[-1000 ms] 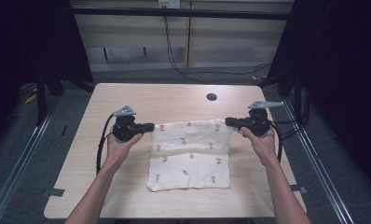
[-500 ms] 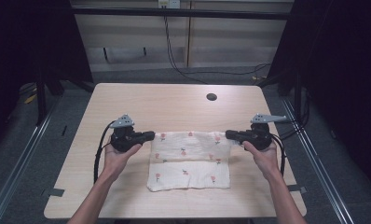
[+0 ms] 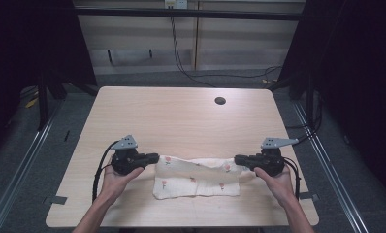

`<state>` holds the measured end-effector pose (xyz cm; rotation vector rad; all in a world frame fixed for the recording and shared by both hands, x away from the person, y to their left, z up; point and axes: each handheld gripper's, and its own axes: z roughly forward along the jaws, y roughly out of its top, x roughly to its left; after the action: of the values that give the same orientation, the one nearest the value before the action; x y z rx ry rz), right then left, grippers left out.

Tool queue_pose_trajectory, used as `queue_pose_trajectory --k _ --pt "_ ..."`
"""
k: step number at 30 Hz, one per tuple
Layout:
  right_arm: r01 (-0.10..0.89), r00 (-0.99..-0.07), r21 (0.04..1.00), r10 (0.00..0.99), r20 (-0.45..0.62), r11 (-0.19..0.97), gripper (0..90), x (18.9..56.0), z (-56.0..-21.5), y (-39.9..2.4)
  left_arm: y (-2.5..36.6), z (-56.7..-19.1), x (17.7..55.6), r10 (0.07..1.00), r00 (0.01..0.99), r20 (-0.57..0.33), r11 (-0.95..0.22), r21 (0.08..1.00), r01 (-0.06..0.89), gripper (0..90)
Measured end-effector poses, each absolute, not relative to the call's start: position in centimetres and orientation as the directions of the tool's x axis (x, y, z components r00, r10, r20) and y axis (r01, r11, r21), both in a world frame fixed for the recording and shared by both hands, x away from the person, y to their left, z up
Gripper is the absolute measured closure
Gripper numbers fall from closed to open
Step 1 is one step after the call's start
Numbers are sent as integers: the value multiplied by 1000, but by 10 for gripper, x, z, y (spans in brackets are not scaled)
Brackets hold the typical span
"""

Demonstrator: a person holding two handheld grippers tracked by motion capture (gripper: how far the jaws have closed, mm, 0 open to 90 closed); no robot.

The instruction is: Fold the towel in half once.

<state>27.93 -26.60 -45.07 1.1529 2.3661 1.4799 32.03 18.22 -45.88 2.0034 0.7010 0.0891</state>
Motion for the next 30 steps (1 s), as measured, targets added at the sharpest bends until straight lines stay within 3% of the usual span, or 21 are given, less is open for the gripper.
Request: queue_pose_trajectory --k 10,18,30 --pt "548 -719 778 648 252 306 847 252 -465 -259 181 -468 297 461 863 -207 -445 787 427 830" --pt "566 -714 762 649 262 315 770 235 -472 -259 185 -469 282 443 869 -219 -457 779 430 766" --pt "590 -685 743 683 254 316 655 244 -478 -249 173 -476 313 489 838 -243 -446 755 480 675"
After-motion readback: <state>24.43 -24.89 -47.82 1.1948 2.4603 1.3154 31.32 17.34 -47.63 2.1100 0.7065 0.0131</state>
